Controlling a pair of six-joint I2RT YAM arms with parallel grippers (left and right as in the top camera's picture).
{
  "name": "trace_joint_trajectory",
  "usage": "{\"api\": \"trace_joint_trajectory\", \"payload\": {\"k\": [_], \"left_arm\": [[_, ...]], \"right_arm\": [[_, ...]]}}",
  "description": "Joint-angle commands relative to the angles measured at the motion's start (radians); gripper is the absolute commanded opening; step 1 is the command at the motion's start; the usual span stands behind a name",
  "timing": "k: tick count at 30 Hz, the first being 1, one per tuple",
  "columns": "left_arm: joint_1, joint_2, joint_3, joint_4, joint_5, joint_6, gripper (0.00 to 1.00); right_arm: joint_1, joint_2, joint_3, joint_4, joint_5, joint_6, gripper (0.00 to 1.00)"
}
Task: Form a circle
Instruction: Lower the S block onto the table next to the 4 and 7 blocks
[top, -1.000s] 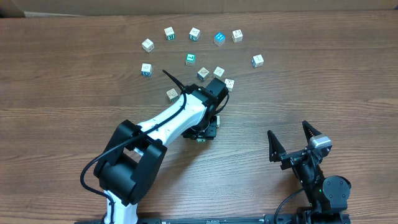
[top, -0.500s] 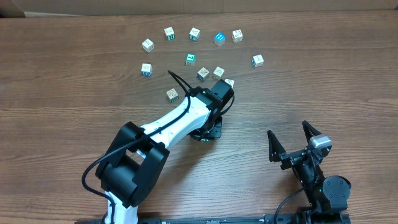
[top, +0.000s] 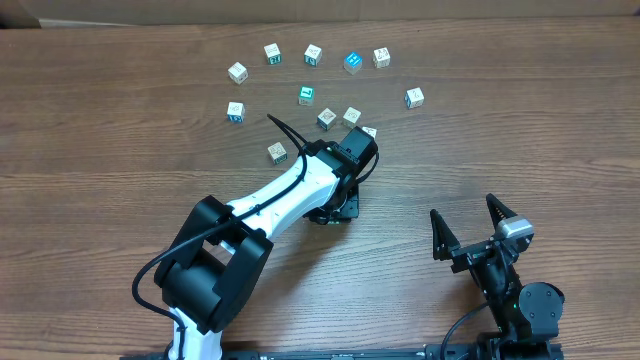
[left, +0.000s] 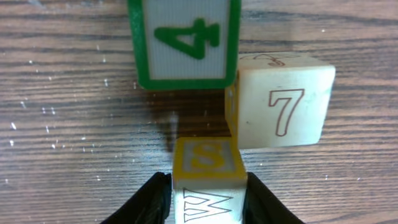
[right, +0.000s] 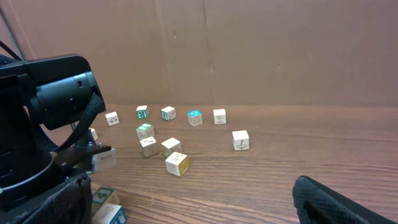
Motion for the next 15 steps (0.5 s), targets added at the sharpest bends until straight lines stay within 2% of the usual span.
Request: {"api": "trace_joint_trajectory", "payload": {"k": [1, 3, 5, 11, 15], "left_arm": [[-0.008, -0.015, -0.009, -0.001, 0.004, -0.035, 0.39], [-0.009, -0.015, -0.009, -0.008, 0.004, -0.035, 0.43], [-0.009, -0.015, -0.009, -0.015, 0.004, -0.035, 0.43], [-0.013, -0.015, -0.01, -0.014, 0.003, -0.037, 0.33], [-0.013, -0.015, -0.01, -0.01, -0.01, -0.053, 0.31]], "right_arm": [[-0.003, -0.009, -0.01, 0.006, 0.008, -0.005, 1.0], [-0.003, -0.009, -0.01, 0.006, 0.008, -0.005, 1.0], [-0.003, -0.009, -0.01, 0.006, 0.008, -0.005, 1.0], [-0.003, -0.009, -0.01, 0.006, 0.008, -0.005, 1.0], [-0.003, -0.009, -0.01, 0.006, 0.008, -0.005, 1.0]]}}
